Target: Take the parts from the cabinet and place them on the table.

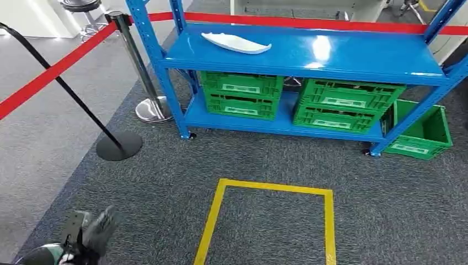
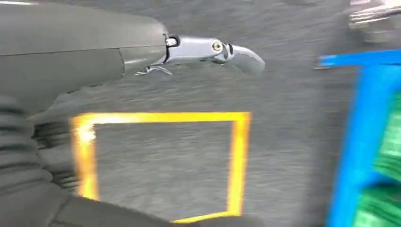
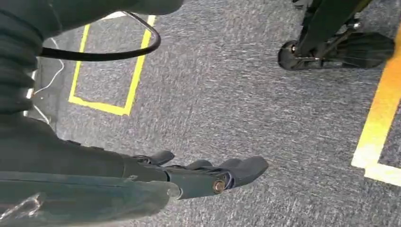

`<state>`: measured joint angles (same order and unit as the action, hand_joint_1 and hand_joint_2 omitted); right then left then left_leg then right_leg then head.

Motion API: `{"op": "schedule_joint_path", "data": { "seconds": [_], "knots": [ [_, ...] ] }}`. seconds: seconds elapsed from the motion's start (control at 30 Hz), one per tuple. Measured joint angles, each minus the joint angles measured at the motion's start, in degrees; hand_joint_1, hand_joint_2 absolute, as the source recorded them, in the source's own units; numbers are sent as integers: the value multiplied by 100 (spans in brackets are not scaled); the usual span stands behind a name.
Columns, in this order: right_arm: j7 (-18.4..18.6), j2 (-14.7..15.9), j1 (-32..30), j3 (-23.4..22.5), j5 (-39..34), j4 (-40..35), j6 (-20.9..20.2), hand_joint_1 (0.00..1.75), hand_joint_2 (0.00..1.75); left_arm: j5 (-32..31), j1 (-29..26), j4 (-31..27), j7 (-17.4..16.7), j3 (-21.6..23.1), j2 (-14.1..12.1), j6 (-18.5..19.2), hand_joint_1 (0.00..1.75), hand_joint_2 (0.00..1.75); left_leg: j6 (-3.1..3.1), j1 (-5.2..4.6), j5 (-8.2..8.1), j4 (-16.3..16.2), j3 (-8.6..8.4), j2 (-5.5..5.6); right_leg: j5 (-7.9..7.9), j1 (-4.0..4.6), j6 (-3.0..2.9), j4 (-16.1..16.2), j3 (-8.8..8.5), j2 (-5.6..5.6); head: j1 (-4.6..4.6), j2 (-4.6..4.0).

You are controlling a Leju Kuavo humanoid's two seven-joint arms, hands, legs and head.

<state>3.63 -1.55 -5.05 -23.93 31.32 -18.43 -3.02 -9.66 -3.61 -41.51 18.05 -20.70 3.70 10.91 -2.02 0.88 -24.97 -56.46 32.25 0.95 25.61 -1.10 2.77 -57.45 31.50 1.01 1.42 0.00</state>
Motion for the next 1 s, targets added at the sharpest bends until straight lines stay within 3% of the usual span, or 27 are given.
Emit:
{"op": "schedule_joint_path", "data": {
  "seconds": [0.07, 0.1, 0.13, 0.17, 0.23, 0.27, 0.3, 0.33, 0.4, 0.43, 0.47, 0.5, 0.6, 0.63, 0.67, 0.73, 0.77, 0.8, 0.83, 0.87, 0.93, 0.97, 1.0],
  "knots": [
    [-13, -20, 44, -114, 140, 22, -33, 0, 175, 72, 58, -365, 84, 136, -9, 13, 0, 0, 42, -23, 25, 37, 12, 1, -30, -10, 46, 48, -16, 4, 4, 0],
    [-13, -29, 65, -179, 206, 29, -48, 0, 175, 116, 85, -577, 131, 214, -15, 13, 0, 0, 89, 16, 80, 149, -48, 1, -27, -5, 70, 61, -24, 2, 0, 0],
    [-15, -31, 73, -239, 285, 35, -59, 0, 0, 158, 111, -758, 171, 292, -11, 13, 0, 0, 101, 30, 120, 206, -80, -7, 54, -11, 76, -59, 51, -35, -13, 0],
    [-28, -40, 90, -298, 342, 44, -68, 0, 0, 197, 149, -931, 210, 372, -13, 13, 0, 0, 117, 32, 124, 207, -79, -8, 260, -5, 83, -375, 195, -62, -24, 0],
    [-28, -74, 104, -420, 474, 94, -109, 0, 0, 277, 199, -1279, 278, 540, -37, 7, 0, 0, 135, 19, 110, 205, -84, -7, 699, -24, 109, -1361, 674, -71, -55, 0],
    [-28, -88, 104, -483, 542, 114, -118, 0, 0, 313, 214, -1449, 319, 625, -46, -2, 0, 0, 133, 17, 110, 203, -84, 0, 805, -24, 126, -1733, 865, -74, -59, 0],
    [-31, -96, 106, -551, 601, 131, -123, 0, 0, 346, 222, -1619, 354, 720, -50, -9, 0, 0, 124, 19, 107, 202, -92, 15, 758, -29, 141, -1826, 936, -74, -61, 0],
    [-33, -103, 117, -617, 663, 142, -140, 0, 0, 372, 223, -1779, 383, 818, -61, -29, 0, 0, 99, 28, 97, 195, -104, 28, 573, -46, 156, -1623, 859, -74, -63, 0],
    [-52, -118, 162, -755, 792, 164, -173, 0, 0, 437, 248, -2144, 466, 1039, -83, -48, 0, 0, 10, 70, 42, 138, -136, 53, 20, -124, 221, -612, 368, -77, -66, 0],
    [-63, -142, 186, -814, 853, 179, -184, 0, 0, 475, 274, -2312, 497, 1137, -103, -53, 0, 0, -62, 63, -7, 72, -122, 59, -64, -181, 296, -204, 178, -113, -72, 0],
    [-70, -228, 219, -875, 912, 230, -206, 0, 0, 507, 307, -2496, 542, 1247, -153, -72, 0, 0, -125, 51, -48, -11, -66, 68, 5, -138, 232, -196, 149, -224, -116, 0],
    [-94, -236, 245, -945, 975, 230, -217, 0, 0, 531, 329, -2686, 577, 1354, -186, -83, 0, 0, -128, 52, -26, -21, -51, 84, -6, -130, 90, -233, 204, -204, -79, 0],
    [-120, -256, 264, -1152, 1163, 276, -260, 0, 0, 617, 335, -3145, 674, 1677, -219, -109, 0, 0, -163, 108, 11, 18, -28, 92, -16, -73, -58, -261, 240, -189, -48, 0],
    [-129, -256, 274, -1209, 1211, 275, -273, 0, 0, 640, 339, -3279, 702, 1772, -243, -122, 0, 0, -169, 114, -41, -31, -21, 39, -26, -70, -119, -246, 239, -182, -39, 0],
    [-146, -265, 289, -1260, 1259, 280, -280, 0, 0, 665, 358, -3425, 739, 1854, -260, -133, 0, 0, -148, 94, -203, -262, 91, -9, -30, -61, -147, -245, 240, -180, -31, 0],
    [-166, -286, 323, -1407, 1390, 317, -302, 0, 0, 730, 400, -3822, 802, 2087, -306, -151, 0, 0, -109, 54, -668, -1245, 578, -13, -26, -31, -184, -245, 251, -163, 24, 0],
    [-177, -298, 332, -1480, 1456, 330, -321, 0, 0, 768, 409, -3956, 846, 2182, -332, -160, 0, 0, -88, 42, -805, -1667, 798, -13, -21, -10, -195, -245, 252, -143, 33, 0],
    [-203, -313, 344, -1571, 1536, 352, -341, 0, 0, 804, 414, -4146, 883, 2334, -358, -173, 0, 0, -58, 23, -812, -1886, 934, -13, -16, 9, -206, -245, 249, -126, 33, 0],
    [-221, -330, 363, -1639, 1604, 369, -358, 0, 0, 833, 413, -4304, 911, 2461, -380, -186, 0, 0, -20, 1, -674, -1794, 913, -13, -14, 21, -209, -245, 243, -122, 33, 0],
    [-238, -348, 387, -1703, 1673, 383, -376, 0, 0, 855, 421, -4470, 951, 2594, -404, -195, 0, 0, 23, -17, -439, -1491, 776, -13, -13, 30, -210, -245, 238, -122, 31, 0],
    [-271, -385, 431, -1824, 1789, 409, -398, 0, 0, 914, 453, -4793, 1001, 2788, -444, -217, 0, 0, 113, -66, 21, -603, 330, -40, -9, 34, -203, -245, 215, -121, 33, 0],
    [-284, -402, 445, -1880, 1847, 418, -407, 0, 0, 944, 477, -4946, 1041, 2893, -479, -234, 0, 0, 145, -98, 65, -299, 177, -101, -4, 46, -189, -245, 214, -120, 33, 0],
    [-310, -422, 462, -1937, 1910, 433, -420, 0, 0, 968, 511, -5100, 1067, 3011, -490, -247, 0, 0, 126, -106, -13, -120, 113, -90, 8, 76, -149, -273, 247, -120, 37, 0]
  ]
}}
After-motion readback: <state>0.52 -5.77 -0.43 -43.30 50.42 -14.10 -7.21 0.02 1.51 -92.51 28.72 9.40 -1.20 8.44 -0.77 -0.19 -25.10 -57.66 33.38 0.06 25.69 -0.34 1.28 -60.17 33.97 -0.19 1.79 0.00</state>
